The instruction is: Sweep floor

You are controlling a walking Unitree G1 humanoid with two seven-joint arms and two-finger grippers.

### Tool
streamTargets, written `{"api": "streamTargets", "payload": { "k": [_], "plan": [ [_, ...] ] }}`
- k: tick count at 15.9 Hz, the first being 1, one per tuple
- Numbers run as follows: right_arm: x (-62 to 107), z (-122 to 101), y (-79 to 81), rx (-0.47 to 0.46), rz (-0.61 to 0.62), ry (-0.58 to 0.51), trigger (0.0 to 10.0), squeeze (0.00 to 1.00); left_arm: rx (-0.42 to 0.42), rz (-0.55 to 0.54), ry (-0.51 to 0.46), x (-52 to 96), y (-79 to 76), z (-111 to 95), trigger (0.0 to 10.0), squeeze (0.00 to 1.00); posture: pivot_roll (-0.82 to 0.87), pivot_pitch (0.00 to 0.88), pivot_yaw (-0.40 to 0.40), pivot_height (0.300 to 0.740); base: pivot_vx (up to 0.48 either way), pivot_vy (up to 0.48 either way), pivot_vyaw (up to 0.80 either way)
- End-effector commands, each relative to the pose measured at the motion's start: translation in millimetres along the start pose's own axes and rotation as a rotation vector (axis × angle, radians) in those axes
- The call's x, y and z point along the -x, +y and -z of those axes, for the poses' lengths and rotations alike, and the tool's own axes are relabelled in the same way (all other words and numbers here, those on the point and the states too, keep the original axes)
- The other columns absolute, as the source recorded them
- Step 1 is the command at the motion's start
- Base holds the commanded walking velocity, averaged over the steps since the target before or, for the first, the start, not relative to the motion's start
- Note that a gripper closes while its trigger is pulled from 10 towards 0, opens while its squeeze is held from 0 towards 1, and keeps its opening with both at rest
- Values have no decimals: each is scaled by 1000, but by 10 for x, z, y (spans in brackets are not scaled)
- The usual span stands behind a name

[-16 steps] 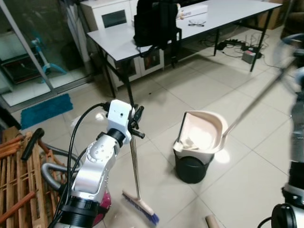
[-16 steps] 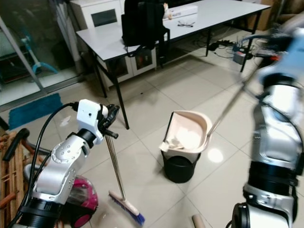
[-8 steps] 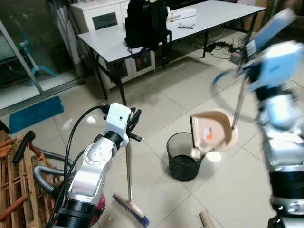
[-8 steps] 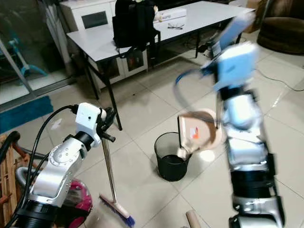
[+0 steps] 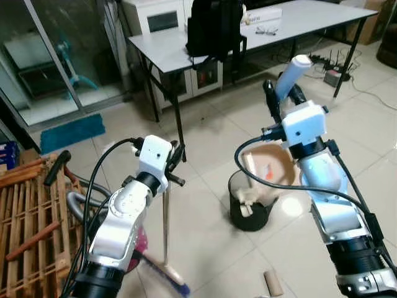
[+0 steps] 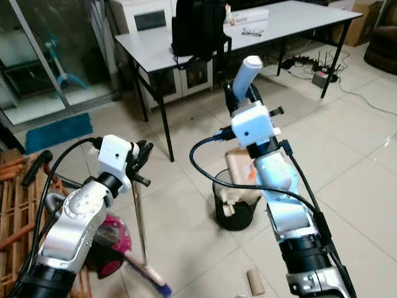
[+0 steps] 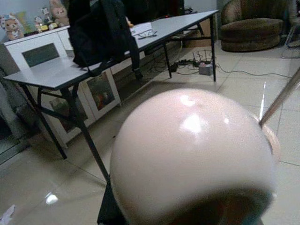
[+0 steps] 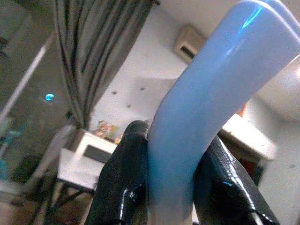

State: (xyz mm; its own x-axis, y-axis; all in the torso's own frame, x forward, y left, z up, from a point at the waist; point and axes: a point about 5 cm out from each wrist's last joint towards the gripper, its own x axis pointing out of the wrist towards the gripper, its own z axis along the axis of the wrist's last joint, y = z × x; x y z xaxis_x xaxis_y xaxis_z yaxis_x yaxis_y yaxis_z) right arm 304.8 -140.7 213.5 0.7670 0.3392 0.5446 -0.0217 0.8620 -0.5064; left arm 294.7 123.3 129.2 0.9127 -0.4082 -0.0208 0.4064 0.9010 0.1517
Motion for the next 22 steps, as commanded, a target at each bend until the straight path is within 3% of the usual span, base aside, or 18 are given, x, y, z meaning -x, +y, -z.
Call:
{"api": "streamTargets", "payload": {
  "k": [1, 5, 9, 11, 12, 14, 17, 18, 22],
  "plan": [
    [-58, -61, -56, 73, 15, -62, 10000, 0, -21, -12, -30, -10, 33, -76, 10000, 0, -32, 0, 112, 740, 0, 0, 0],
    [-89, 26, -136, 165, 58, -60, 10000, 0, -25, -14, -23, 17, 31, -59, 10000, 0, -20, 0, 114, 740, 0, 0, 0],
    [-206, -111, -344, 155, 153, -116, 10000, 0, -20, -22, -18, 29, 67, -51, 10000, 0, -21, 0, 117, 740, 0, 0, 0],
    [-335, -433, -575, -57, 253, -192, 10000, 0, -16, -22, -19, 50, 87, -56, 10000, 0, -29, 0, 123, 740, 0, 0, 0],
    [-351, -470, -596, -107, 262, -193, 10000, 0, -16, -22, -20, 52, 91, -60, 10000, 0, -30, 0, 124, 740, 0, 0, 0],
    [-378, -532, -523, -320, 238, -134, 10000, 0, -18, -19, -18, 69, 106, -78, 10000, 0, -32, 0, 125, 740, 0, 0, 0],
    [-347, -546, -429, -399, 233, -95, 10000, 0, -22, -17, -15, 102, 116, -82, 10000, 0, -30, 0, 121, 740, 0, 171, 0],
    [-265, -486, -331, -478, 254, -32, 10000, 0, -23, -28, -2, 161, 131, -58, 10000, 0, -23, 0, 114, 740, 0, 337, 0],
    [-175, -389, -249, -529, 251, 64, 10000, 0, -24, -41, 3, 212, 150, -48, 10000, 0, -16, 0, 106, 740, 0, 347, 0]
  ]
}}
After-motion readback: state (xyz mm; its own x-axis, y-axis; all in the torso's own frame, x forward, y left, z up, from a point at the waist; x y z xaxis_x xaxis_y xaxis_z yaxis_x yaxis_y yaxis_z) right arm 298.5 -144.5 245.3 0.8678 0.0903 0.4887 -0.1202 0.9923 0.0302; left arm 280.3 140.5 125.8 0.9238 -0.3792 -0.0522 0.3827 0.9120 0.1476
